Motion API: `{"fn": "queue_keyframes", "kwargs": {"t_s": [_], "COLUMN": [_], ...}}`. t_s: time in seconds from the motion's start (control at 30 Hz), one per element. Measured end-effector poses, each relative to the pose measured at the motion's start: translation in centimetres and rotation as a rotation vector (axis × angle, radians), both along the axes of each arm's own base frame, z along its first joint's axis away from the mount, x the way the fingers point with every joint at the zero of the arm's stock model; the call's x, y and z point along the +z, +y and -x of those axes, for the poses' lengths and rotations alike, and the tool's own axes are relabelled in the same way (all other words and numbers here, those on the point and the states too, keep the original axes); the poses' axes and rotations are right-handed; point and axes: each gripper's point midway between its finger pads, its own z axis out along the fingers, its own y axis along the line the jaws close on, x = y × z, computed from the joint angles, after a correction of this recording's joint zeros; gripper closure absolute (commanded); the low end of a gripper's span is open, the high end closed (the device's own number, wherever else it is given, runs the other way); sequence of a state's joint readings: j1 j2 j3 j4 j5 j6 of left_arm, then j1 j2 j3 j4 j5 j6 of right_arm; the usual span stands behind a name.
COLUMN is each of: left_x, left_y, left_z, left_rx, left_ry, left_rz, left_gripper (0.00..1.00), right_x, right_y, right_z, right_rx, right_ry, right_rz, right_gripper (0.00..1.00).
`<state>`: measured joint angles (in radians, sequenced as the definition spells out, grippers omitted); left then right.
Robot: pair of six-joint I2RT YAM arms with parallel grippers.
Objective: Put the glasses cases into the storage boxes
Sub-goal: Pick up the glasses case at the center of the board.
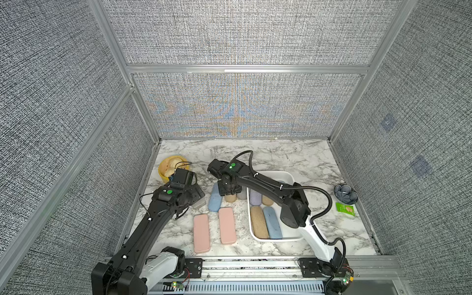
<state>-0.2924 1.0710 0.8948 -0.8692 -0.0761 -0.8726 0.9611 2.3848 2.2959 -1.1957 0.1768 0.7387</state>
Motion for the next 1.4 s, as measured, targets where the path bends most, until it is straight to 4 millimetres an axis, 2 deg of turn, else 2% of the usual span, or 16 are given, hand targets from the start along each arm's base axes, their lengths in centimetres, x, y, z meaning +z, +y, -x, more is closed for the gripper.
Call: {"fn": "queue_keyframes", "kwargs": {"t_s": [0.2,0.43,0.53,0.63,1.03,1.27,1.3,1.4], "left_x": [-0.9,-1.6,-1.7,-1.9,-1.6,-1.7,-1.7,-1.7], "left_y": [0.1,-0.1,-0.1,-0.1,-0.1,-0.4,-0.4,-0.4], "left_z": [0.1,-0.3,-0.4,-0.5,-0.9,-0.8,-0.8,-0.8], "left_rx": [-0.003,-0.006,-0.003,-0.003,-0.011,-0.017,-0.016,-0.017], "left_ry": [0.028,0.044,0.048,0.052,0.052,0.06,0.062,0.067], "left_rz": [-0.005,0.005,0.006,0.005,0.006,0.019,0.018,0.021], "left_gripper": [0.08,0.09,0.08,0.08,0.09,0.09,0.09,0.1], "right_x": [-1.6,-3.5,-3.7,-4.1,-5.5,-6.3,-6.4,-6.5], "right_y": [-0.2,-0.1,-0.2,-0.2,0.9,0.5,0.5,0.3], "right_z": [-0.6,-0.9,-1.2,-1.4,-2.1,-2.8,-2.9,-3.3], "right_rx": [0.007,0.019,0.014,0.013,0.028,0.024,0.023,0.021], "right_ry": [0.015,0.036,0.037,0.039,0.042,0.032,0.03,0.025], "right_rz": [0.023,0.043,0.049,0.053,0.033,0.056,0.058,0.061], "right_gripper": [0.46,0.33,0.25,0.23,0.23,0.23,0.24,0.35]}}
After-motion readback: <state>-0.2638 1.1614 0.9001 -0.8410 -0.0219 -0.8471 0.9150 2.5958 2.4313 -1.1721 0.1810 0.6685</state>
